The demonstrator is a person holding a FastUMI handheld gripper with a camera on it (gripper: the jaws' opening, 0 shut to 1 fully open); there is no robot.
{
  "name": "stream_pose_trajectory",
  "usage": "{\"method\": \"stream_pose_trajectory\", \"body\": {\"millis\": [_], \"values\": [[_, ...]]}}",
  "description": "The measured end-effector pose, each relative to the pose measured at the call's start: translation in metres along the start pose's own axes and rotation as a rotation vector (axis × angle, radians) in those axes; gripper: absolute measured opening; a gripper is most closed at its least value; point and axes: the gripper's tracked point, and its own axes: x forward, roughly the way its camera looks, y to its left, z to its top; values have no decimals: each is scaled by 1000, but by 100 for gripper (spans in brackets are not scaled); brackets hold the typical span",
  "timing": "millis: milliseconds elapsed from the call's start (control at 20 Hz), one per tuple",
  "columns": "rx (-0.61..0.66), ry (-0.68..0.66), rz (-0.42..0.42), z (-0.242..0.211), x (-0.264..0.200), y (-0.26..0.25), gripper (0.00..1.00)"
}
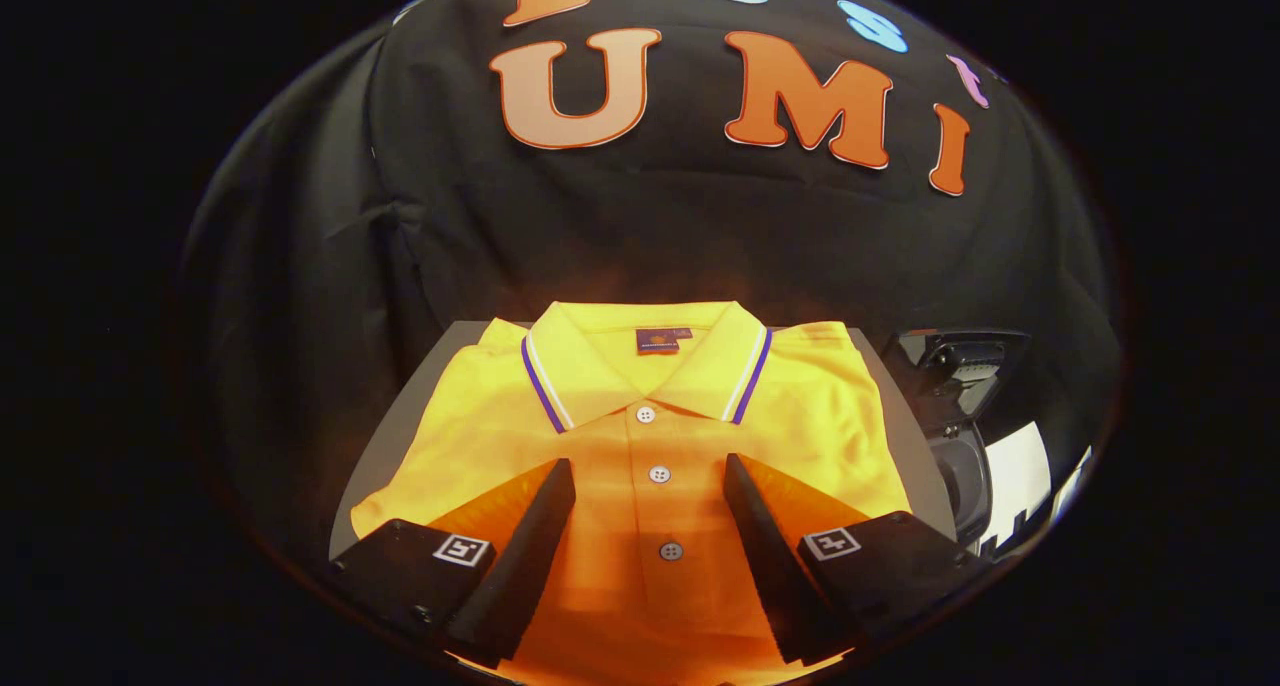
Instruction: Put the clothes into the washing machine and then close the washing machine lid.
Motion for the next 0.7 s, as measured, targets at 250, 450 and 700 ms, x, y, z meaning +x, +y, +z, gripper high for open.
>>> {"method": "stream_pose_trajectory", "body": {"millis": [250, 450, 700], "values": [[-9, 23, 12, 1, -1, 4, 90], [-16, 52, 25, -1, 0, 6, 71], [-5, 81, 25, -1, -1, 8, 57]]}}
